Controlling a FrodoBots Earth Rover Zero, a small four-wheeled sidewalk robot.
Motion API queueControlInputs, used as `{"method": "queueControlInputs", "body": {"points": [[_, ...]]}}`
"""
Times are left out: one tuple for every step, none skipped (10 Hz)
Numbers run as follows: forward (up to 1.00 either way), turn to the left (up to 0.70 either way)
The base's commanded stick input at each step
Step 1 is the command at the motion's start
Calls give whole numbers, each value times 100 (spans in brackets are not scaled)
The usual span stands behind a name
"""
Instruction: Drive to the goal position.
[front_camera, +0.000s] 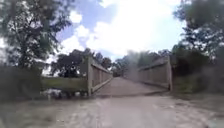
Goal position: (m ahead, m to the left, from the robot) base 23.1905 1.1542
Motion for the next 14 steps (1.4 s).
{"method": "queueControlInputs", "body": {"points": [[85, 0], [85, 0], [85, 0], [85, 0], [85, 0], [85, 0], [85, 0], [85, 0], [85, 0], [85, 0], [85, 0], [85, 23], [85, 34], [85, 28]]}}
